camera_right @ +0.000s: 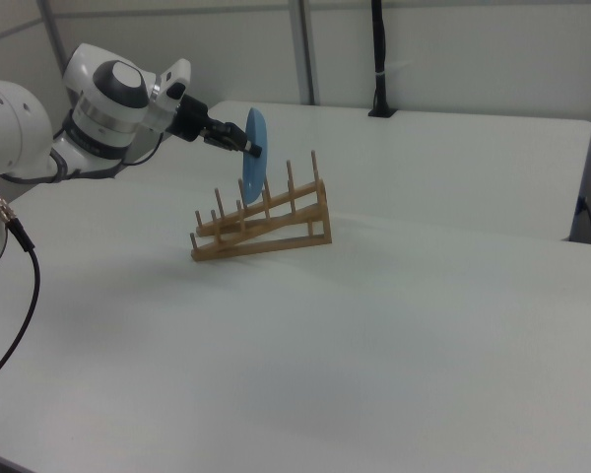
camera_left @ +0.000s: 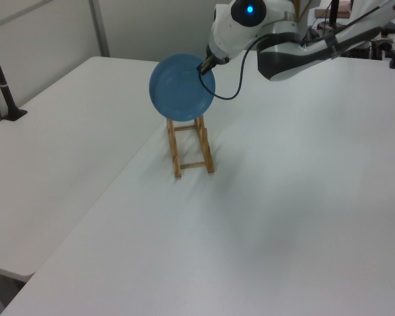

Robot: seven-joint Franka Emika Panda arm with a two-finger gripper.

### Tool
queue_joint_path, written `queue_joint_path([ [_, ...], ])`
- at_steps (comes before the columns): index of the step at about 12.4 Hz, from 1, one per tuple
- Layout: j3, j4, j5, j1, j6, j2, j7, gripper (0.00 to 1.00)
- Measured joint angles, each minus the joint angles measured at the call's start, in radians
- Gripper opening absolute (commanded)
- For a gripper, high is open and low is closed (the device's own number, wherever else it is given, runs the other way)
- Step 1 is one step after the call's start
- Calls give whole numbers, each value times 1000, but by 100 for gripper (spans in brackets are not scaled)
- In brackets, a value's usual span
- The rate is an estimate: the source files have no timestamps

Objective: Place plate in plate rack
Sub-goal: 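Lower the blue plate edge-down into a slot of the rack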

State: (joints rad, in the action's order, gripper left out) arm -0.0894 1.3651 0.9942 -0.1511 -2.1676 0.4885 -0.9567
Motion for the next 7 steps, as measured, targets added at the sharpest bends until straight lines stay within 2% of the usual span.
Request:
queue_joint_path([
  [3, 0, 0, 19, -6, -3, 23, -2, 0],
  [4, 0, 0, 26, -11, -3, 30, -5, 15],
  [5, 0, 0, 30, -15, -3, 38, -8, 20],
  [7, 0, 2, 30, -17, -3, 49, -8, 51],
])
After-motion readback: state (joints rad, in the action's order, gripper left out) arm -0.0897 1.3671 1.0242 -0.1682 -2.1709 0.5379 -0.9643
